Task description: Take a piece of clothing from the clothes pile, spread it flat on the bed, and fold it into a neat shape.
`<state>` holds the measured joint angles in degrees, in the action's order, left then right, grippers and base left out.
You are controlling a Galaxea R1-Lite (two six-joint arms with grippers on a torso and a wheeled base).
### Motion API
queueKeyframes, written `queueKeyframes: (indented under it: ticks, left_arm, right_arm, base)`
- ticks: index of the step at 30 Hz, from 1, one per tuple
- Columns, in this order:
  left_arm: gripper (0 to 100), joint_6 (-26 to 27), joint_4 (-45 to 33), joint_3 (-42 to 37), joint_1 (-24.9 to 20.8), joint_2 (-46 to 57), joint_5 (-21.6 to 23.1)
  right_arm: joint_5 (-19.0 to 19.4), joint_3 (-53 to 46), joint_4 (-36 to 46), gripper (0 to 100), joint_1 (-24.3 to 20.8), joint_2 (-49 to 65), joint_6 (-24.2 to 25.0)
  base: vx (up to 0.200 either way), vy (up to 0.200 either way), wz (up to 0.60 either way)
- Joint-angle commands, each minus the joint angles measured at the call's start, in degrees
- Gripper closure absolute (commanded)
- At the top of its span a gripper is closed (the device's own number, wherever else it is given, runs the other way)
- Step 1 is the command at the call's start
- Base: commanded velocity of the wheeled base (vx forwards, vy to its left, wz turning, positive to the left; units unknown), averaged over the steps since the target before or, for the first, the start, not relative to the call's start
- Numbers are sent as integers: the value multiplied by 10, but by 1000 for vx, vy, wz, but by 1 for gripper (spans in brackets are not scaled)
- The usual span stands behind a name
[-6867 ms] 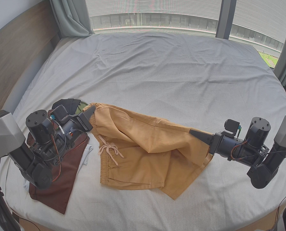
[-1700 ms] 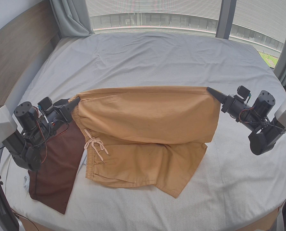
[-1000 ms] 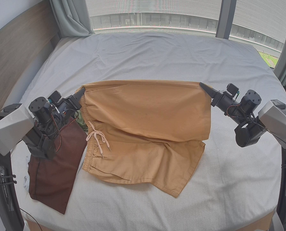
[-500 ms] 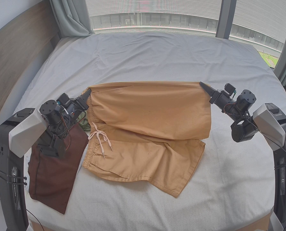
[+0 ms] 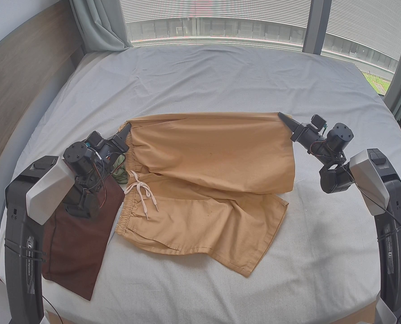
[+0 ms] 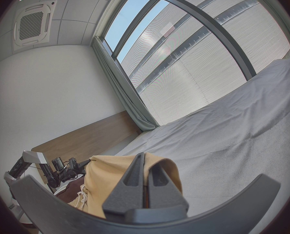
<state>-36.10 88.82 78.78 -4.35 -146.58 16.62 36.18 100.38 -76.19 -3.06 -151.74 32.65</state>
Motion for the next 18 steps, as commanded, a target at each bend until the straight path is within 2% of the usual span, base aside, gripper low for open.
queueKeyframes:
  ticks: [1,18]
  left_arm:
    - [100,-4,0,24,0,-19,0]
    - [100,-6,-1,61,3,-40,-7]
  right_arm:
    - [0,39,20,100,-1,-22,0]
    - [0,142,92,100,-1,-63,0]
  base:
    - [0,0,0]
    - [0,0,0]
